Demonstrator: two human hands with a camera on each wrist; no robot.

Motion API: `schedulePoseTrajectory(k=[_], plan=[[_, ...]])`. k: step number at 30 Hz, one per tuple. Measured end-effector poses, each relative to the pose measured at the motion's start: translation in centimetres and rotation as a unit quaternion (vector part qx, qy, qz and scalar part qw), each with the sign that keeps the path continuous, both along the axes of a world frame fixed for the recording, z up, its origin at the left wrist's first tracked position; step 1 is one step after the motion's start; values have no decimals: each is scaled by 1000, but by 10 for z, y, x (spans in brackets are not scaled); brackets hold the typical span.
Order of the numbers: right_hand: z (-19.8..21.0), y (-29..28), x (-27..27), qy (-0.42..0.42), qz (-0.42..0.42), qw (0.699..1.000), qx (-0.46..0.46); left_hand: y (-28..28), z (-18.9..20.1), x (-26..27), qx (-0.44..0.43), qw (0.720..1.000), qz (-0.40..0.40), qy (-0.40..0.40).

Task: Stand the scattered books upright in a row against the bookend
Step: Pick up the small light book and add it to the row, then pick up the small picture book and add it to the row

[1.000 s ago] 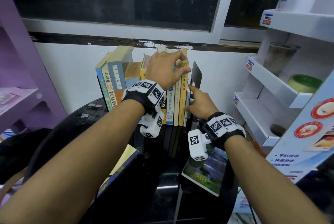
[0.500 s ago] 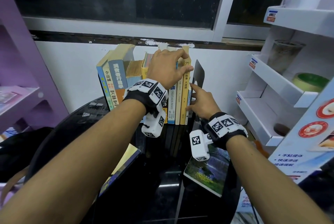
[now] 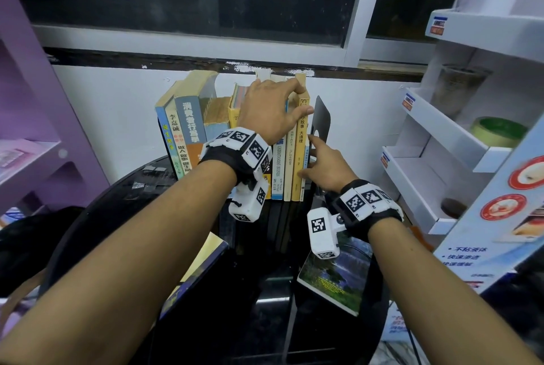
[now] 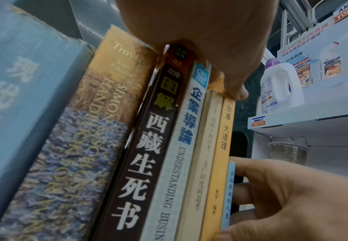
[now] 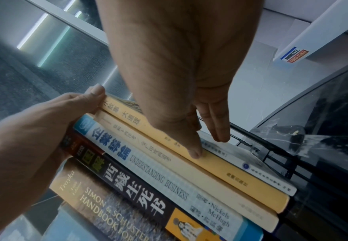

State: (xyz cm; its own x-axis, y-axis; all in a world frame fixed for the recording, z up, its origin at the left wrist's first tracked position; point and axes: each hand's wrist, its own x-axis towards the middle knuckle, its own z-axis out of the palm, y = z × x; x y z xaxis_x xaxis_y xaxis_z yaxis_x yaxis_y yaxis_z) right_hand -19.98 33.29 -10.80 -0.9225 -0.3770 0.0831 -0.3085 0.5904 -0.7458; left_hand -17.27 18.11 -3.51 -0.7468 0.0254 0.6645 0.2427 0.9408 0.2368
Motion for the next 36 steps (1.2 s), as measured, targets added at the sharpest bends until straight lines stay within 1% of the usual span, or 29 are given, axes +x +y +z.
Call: schedulePoseTrajectory(k=[5,9,13,15,18,20,23,27,29,32,36], plan=[[2,2,5,-2,0,1000,-2,2,2,2,-4,1000,0,1],[6,7,12,1,-12,1000,-5,5,7,4,2,1000,-4,-20],[12,17,18,16,-32,999,-1,3,13,8,23,999,-30,-39],[14,24,23,25,-42,999,3,2,14,14,36,998,-43,-21],[15,35,31,18,-52,998,-1,6,13,27,62,996,-60,32],[15,43,40,12,-54,998,17,14,9,34,90,992,-68,59],[14,56,50,-5,-47,997,67,25,-2,43,117,988,-89,55],[4,75,61,-46,-45,992,107,43,-22,55,147,979,-138,17],[-2,84,68,-69,-48,989,125,52,-36,59,158,976,-145,-25],[-15,96,77,-88,-51,981,165,65,-59,61,146,972,-133,-125],[-32,106,87,-115,-53,972,196,77,-88,64,128,947,-102,-277]])
